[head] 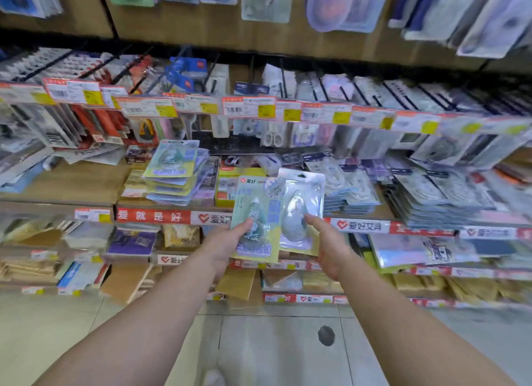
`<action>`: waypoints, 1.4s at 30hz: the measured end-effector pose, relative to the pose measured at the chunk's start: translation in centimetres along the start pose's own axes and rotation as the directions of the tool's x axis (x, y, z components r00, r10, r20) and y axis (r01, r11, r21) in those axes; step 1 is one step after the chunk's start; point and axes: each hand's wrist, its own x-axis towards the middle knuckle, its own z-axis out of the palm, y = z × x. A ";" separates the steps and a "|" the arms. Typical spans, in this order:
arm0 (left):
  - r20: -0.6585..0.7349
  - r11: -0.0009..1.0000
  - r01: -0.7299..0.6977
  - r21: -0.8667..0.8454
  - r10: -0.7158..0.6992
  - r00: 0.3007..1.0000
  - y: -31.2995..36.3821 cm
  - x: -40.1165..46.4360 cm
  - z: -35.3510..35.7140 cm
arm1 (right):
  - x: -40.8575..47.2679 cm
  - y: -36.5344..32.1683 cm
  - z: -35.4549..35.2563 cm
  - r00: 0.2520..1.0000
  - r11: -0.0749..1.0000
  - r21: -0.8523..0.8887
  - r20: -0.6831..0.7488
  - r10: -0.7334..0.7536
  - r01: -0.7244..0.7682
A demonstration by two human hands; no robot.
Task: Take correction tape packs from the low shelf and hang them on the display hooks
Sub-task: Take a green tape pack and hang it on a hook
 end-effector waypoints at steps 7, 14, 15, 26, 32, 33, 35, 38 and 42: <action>0.018 0.999 -0.051 -0.005 0.051 0.999 0.7 -4.4 10.0 | -4.9 -1.0 -9.2 0.964 0.971 -0.066 -0.120 -0.238 0.232; 0.025 0.983 -0.184 -0.021 0.185 0.982 4.2 -7.8 15.6 | -8.5 -5.1 -14.4 0.913 0.918 -0.040 -0.093 -0.398 0.396; 0.031 0.979 -0.202 -0.023 0.203 0.979 5.0 -8.2 16.0 | -8.9 -6.0 -14.6 0.902 0.908 -0.052 -0.101 -0.420 0.417; 0.007 0.896 -0.443 -0.044 0.443 0.896 14.2 -9.3 17.8 | -9.2 -15.6 -14.5 0.798 0.801 -0.050 -0.070 -0.598 0.596; 0.003 0.842 -0.530 -0.099 0.533 0.846 18.3 -6.9 16.9 | -7.6 -20.1 -12.3 0.738 0.745 -0.104 -0.101 -0.667 0.659; 0.001 0.834 -0.542 -0.100 0.545 0.838 18.9 -6.5 16.6 | -7.3 -20.7 -11.8 0.731 0.739 -0.102 -0.104 -0.674 0.666; -0.004 0.820 -0.561 -0.117 0.564 0.826 20.1 -5.7 16.0 | -6.9 -21.9 -10.9 0.719 0.726 -0.090 -0.094 -0.688 0.682; -0.002 0.802 -0.575 -0.161 0.582 0.813 21.9 -4.6 15.3 | -6.4 -23.3 -9.7 0.692 0.702 -0.126 -0.117 -0.712 0.701; 0.035 0.757 -0.621 -0.205 0.640 0.768 23.4 -3.4 14.5 | -5.8 -25.2 -8.5 0.608 0.624 -0.145 -0.141 -0.781 0.768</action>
